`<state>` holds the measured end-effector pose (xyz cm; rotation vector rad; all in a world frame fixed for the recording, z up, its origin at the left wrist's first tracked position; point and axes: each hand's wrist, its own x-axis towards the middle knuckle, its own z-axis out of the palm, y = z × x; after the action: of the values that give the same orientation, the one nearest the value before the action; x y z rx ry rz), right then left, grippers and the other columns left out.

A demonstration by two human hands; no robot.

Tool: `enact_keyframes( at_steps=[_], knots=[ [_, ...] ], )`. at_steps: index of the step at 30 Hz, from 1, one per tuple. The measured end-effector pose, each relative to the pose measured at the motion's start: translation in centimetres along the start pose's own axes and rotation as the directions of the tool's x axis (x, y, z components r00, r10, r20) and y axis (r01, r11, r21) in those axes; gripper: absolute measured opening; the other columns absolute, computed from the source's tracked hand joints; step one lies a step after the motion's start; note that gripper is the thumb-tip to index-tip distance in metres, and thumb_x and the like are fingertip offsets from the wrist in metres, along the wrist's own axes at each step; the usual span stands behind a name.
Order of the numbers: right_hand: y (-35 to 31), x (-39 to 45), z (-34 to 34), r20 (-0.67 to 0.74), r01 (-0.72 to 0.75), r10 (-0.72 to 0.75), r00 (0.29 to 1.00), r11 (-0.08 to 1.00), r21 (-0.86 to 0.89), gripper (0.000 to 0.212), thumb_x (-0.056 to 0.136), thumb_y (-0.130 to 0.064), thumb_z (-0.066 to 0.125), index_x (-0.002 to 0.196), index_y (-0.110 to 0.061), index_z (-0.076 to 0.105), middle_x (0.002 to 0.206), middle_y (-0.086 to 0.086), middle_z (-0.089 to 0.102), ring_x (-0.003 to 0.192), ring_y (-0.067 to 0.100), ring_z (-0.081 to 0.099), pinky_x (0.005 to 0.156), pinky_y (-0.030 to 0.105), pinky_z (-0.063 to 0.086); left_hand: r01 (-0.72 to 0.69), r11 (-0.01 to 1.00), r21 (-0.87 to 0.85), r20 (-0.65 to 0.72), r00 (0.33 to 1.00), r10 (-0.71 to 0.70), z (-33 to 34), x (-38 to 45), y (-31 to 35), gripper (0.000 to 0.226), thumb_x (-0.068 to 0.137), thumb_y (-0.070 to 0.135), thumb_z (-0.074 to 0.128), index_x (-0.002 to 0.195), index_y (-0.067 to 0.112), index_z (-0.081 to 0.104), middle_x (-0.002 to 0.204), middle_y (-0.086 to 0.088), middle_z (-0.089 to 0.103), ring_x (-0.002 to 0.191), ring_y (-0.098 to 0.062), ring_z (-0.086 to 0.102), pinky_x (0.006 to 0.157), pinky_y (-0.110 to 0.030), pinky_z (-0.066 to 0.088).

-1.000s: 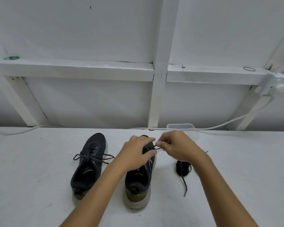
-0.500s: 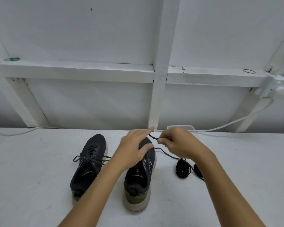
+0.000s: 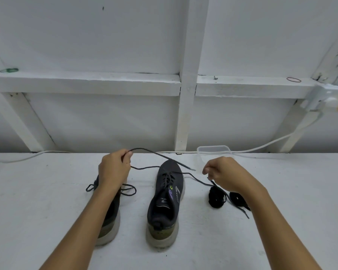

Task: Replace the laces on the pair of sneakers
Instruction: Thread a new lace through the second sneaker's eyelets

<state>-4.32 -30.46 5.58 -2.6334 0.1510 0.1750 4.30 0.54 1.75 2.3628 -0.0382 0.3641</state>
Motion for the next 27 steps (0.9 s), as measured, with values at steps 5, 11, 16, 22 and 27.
enact_keyframes(
  at_steps=[5,11,16,22,27],
  knots=[
    [-0.9,0.0,2.7,-0.046,0.041,-0.035,0.998,0.990,0.131,0.015,0.100,-0.027,0.057,0.098,-0.034,0.070,0.091,-0.015,0.072,0.080,0.004,0.064,0.071,0.021,0.049,-0.163,0.980,-0.114,0.164,0.970,0.181,0.1,-0.9,1.2,0.013,0.098,0.026,0.062,0.095,0.024,0.075,0.073,0.019,0.067,0.075,-0.001,0.063,0.070,-0.018,0.045],
    [-4.1,0.1,5.2,-0.177,0.289,-0.251,0.952,0.927,0.240,0.050,0.095,-0.032,0.069,0.143,-0.032,0.055,0.132,-0.017,0.054,0.083,0.001,0.057,0.091,0.024,0.047,-0.408,0.896,-0.172,0.430,0.787,0.441,0.9,-2.0,3.5,0.015,0.098,0.032,0.062,0.100,0.029,0.077,0.088,0.018,0.070,0.085,0.002,0.057,0.074,-0.013,0.039],
    [-4.8,0.7,5.8,-0.160,0.343,-0.315,0.936,0.919,0.194,0.014,0.099,-0.022,0.060,0.086,-0.025,0.067,0.078,-0.013,0.063,0.072,0.004,0.054,0.069,0.030,0.045,-0.399,0.890,-0.221,0.392,0.799,0.456,0.3,-1.7,4.5,0.014,0.098,0.031,0.061,0.096,0.028,0.075,0.088,0.014,0.071,0.085,-0.006,0.059,0.073,-0.014,0.042],
    [-1.3,0.1,5.8,-0.085,0.137,-0.125,0.988,0.979,0.148,0.020,0.105,-0.022,0.048,0.101,-0.025,0.067,0.089,-0.015,0.072,0.086,0.010,0.064,0.078,0.036,0.054,-0.275,0.955,-0.116,0.242,0.924,0.295,-1.3,0.5,2.4,0.014,0.099,0.029,0.061,0.099,0.028,0.076,0.091,0.015,0.071,0.082,0.001,0.057,0.071,-0.019,0.042],
    [0.0,-0.1,6.6,-0.026,-0.012,0.015,1.000,0.996,0.083,0.024,0.102,-0.016,0.050,0.100,-0.030,0.069,0.092,-0.017,0.071,0.090,0.010,0.064,0.080,0.035,0.055,-0.205,0.977,-0.053,0.170,0.962,0.212,-0.9,1.3,1.9,0.019,0.101,0.028,0.057,0.103,0.023,0.075,0.093,0.008,0.071,0.087,-0.014,0.062,0.079,-0.035,0.051]
  ],
)
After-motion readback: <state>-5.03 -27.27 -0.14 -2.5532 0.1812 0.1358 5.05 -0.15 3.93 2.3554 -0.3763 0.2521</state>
